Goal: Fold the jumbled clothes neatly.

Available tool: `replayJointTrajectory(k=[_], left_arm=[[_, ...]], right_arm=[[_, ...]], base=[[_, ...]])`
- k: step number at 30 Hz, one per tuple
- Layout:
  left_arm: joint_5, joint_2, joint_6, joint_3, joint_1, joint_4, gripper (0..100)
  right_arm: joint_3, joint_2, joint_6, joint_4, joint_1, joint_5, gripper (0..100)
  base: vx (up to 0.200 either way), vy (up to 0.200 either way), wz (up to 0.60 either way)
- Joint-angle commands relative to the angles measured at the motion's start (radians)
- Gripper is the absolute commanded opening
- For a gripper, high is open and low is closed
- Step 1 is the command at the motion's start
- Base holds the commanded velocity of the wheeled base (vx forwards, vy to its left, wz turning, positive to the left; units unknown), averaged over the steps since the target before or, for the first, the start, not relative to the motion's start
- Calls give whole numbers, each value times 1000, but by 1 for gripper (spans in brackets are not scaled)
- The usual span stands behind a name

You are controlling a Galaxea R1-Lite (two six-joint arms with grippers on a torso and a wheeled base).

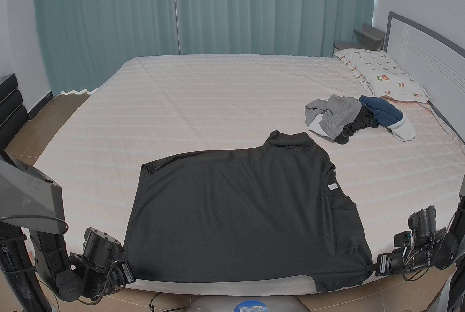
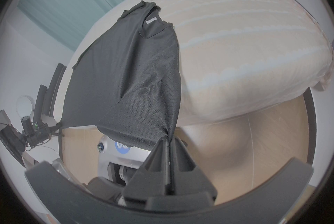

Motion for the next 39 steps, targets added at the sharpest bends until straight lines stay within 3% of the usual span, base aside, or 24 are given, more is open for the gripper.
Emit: replayJointTrajectory(k=[1,15,24,31,39], left_arm=[[3,-54,2,16,-12,53,0],[6,-97,-1,16,-43,190,0],[11,-197,-10,15,-100,326,0],[3,-260,-12,-2,-86,260,0],[0,-246,-2,-84,5,120,0]], right_arm=[[17,-104,-12,63,13,-15,0],[17,-205,-17,209,25,-18,0],[17,-357,-77,358,27,-18,0],[-18,-451,-75,352,27,-11,0],[-112,-416,-63,353,27,-3,0]], base=[[0,0,0],[0,0,0],[0,0,0],[0,0,0],[0,0,0]])
